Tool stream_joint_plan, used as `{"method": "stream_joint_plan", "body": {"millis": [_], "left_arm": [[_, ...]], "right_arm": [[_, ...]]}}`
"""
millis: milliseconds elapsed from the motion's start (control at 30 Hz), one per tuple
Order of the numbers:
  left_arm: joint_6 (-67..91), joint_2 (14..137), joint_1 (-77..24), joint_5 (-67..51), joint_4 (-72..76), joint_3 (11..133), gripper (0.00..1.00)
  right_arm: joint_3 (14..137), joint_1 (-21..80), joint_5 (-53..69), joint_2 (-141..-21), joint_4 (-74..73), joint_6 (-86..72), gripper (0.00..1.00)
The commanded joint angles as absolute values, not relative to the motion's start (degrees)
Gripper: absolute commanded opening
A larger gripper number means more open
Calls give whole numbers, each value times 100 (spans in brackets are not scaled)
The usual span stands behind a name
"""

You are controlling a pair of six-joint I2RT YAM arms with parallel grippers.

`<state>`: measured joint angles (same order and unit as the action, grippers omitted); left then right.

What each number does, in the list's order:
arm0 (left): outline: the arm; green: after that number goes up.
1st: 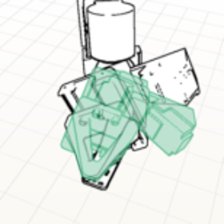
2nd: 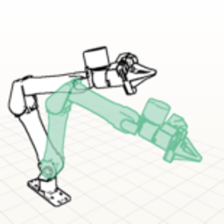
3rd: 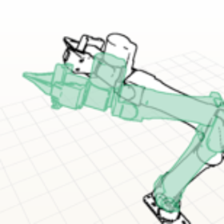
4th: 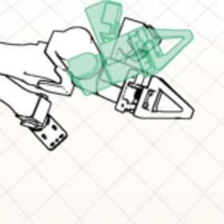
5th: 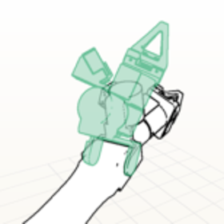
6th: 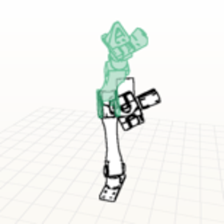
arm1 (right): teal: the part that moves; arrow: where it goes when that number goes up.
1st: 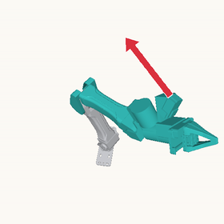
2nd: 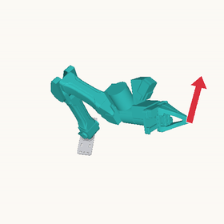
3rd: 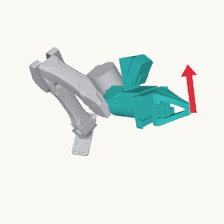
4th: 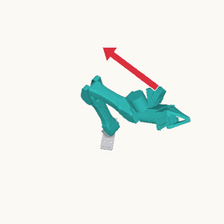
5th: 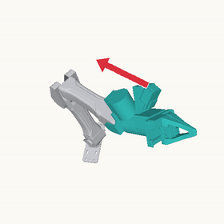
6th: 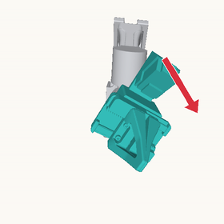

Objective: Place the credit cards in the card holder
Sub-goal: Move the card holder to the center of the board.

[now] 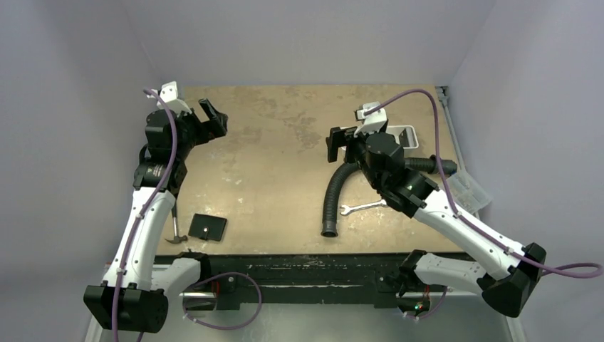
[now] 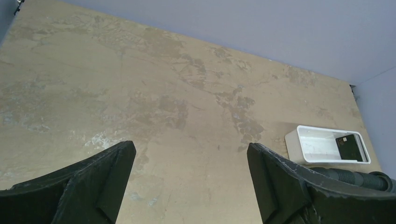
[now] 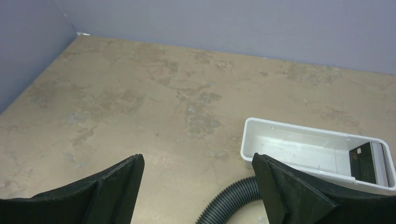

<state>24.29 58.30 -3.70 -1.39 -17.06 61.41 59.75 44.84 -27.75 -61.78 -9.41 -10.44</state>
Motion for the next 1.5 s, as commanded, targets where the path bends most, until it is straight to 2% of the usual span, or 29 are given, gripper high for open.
{"method": "stream_joint_plan", "body": {"millis": [0, 167, 433, 667, 867, 1067, 1300, 1467], "left_arm": [[2171, 5733, -343, -175, -1644, 6051, 100], [2198, 5665, -352, -211, -1850, 5934, 100], [2013, 5498, -360, -158, -2357, 5981, 100], [1945, 5335, -362, -63, -2704, 6024, 100], [1916, 5231, -365, -18, -2931, 5990, 100], [1891, 5116, -369, 341, -3061, 6056, 99], [2107, 5351, -361, 1336, -3443, 6116, 99], [2233, 5399, -360, 1411, -3429, 6048, 99]], "right_arm": [[6015, 4473, -2696, -6310, -441, -1095, 99], [6284, 4516, -1154, -7415, -329, -1474, 99], [6611, 5678, 108, -9470, 1137, -1752, 99], [7027, 6508, 894, -10580, 1974, -522, 99], [7910, 6863, 884, -11445, 1855, -251, 99], [8635, 7117, 104, -12155, 1896, -544, 99], [9474, 7395, -284, -12974, 1520, -485, 97], [9786, 7467, -819, -13383, 1200, -471, 92]]}}
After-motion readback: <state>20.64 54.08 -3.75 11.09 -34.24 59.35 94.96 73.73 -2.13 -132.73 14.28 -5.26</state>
